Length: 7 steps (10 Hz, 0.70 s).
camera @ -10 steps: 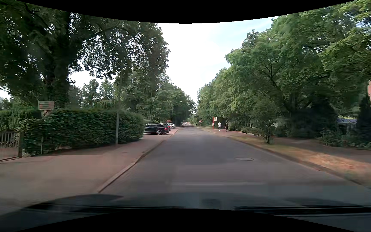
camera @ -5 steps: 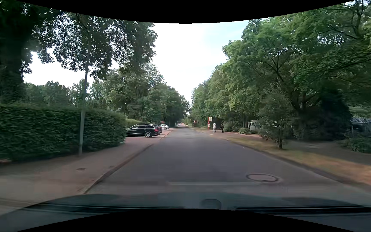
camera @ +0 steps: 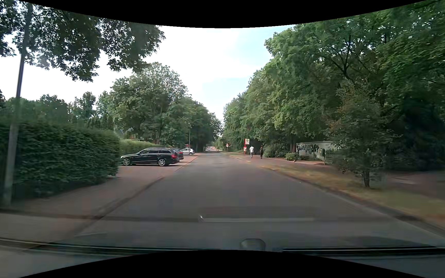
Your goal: Follow the waypoints while adhering to traffic rules and regulations
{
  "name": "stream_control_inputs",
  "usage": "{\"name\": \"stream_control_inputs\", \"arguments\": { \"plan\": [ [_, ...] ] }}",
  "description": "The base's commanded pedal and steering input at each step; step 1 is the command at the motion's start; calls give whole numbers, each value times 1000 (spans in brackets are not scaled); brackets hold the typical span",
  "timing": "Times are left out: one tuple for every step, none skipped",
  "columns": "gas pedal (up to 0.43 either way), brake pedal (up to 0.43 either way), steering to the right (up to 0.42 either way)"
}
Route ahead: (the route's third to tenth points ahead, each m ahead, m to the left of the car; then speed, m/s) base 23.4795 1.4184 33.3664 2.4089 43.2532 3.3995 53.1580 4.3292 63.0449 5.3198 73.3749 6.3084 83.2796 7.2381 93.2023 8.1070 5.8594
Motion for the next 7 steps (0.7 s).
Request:
{"name": "stream_control_inputs", "arguments": {
  "plan": [
    [118,0,23],
    [118,0,17],
    [118,0,15],
    [118,0,13],
    [118,0,8],
    [118,0,6],
    [118,0,5]
  ]
}}
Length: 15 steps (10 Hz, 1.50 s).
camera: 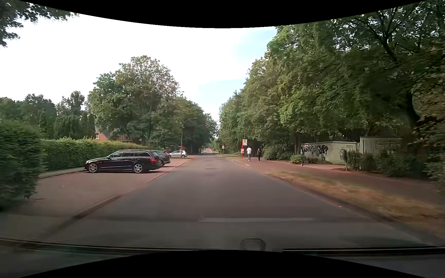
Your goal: Follow the waypoints while adhering to traffic rules and regulations
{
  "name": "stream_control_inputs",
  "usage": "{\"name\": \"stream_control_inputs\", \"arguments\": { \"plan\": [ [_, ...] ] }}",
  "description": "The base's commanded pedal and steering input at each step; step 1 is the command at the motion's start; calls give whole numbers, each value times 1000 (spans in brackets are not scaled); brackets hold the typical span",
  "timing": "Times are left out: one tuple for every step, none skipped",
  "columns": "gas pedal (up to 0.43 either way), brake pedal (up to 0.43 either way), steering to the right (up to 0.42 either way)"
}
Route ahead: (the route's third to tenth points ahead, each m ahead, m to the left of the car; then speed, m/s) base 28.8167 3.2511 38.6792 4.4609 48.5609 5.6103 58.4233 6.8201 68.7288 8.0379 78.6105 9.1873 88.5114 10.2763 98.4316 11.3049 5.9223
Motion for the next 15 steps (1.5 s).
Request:
{"name": "stream_control_inputs", "arguments": {
  "plan": [
    [118,0,2],
    [118,0,-1],
    [118,0,-8],
    [118,0,-15],
    [118,0,-22],
    [118,0,-31],
    [118,0,-34],
    [118,0,-30],
    [118,0,-26],
    [118,0,-25],
    [118,0,-25],
    [118,0,-25],
    [118,0,-28],
    [118,0,-28],
    [118,0,-26]
  ]
}}
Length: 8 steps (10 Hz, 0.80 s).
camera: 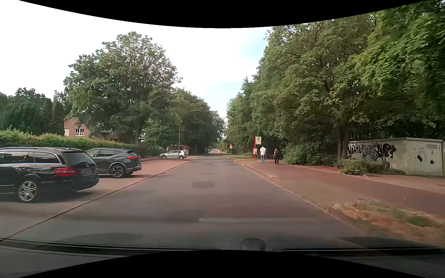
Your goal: Follow the waypoints while adhering to traffic rules and regulations
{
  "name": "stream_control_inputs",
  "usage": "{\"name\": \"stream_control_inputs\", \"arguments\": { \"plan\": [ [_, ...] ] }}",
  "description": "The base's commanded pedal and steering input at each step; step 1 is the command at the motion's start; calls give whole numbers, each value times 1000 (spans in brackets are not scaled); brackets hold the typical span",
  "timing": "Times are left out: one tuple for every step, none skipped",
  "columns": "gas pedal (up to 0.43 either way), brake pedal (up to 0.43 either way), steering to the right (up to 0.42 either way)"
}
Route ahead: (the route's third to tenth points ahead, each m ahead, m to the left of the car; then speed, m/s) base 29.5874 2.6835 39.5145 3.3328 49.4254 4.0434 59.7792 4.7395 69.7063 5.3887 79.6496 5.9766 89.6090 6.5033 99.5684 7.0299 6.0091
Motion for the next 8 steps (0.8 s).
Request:
{"name": "stream_control_inputs", "arguments": {
  "plan": [
    [118,0,-24],
    [118,0,-23],
    [118,0,-23],
    [118,0,-22],
    [118,0,-20],
    [118,0,-18],
    [118,0,-18],
    [118,0,-18]
  ]
}}
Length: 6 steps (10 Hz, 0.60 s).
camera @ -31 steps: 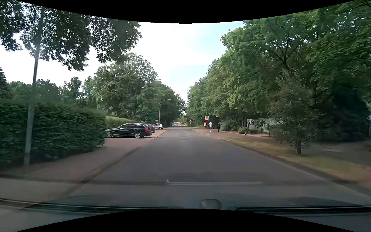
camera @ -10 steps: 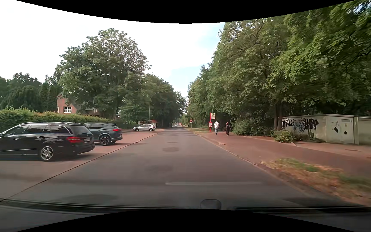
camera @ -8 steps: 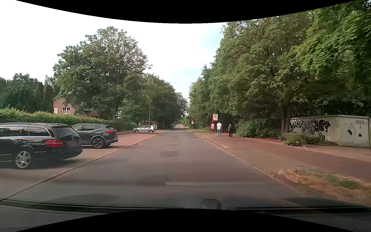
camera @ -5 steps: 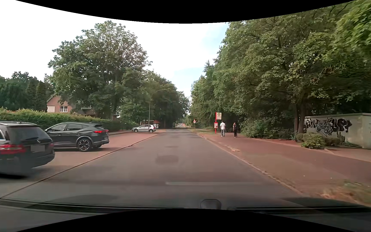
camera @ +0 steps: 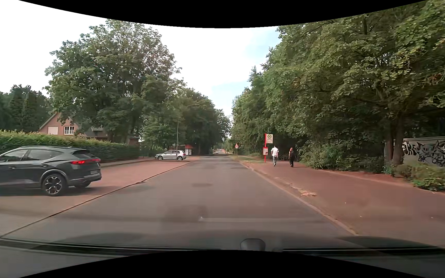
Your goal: Follow the waypoints while adhering to traffic rules and regulations
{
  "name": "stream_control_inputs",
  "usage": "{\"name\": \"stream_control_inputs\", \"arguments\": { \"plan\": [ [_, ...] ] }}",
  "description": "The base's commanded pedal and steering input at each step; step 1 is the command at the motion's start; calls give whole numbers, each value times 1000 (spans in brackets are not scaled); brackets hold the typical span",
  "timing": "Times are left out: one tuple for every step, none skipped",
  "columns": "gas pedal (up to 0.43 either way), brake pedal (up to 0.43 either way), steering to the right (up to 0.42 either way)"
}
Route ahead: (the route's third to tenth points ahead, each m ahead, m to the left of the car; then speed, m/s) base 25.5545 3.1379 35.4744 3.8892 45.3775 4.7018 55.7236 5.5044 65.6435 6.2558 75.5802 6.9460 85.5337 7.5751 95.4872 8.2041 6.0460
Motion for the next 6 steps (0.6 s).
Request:
{"name": "stream_control_inputs", "arguments": {
  "plan": [
    [118,0,-18],
    [118,0,-18],
    [118,0,-16],
    [118,0,-15],
    [118,0,-14],
    [118,0,-13]
  ]
}}
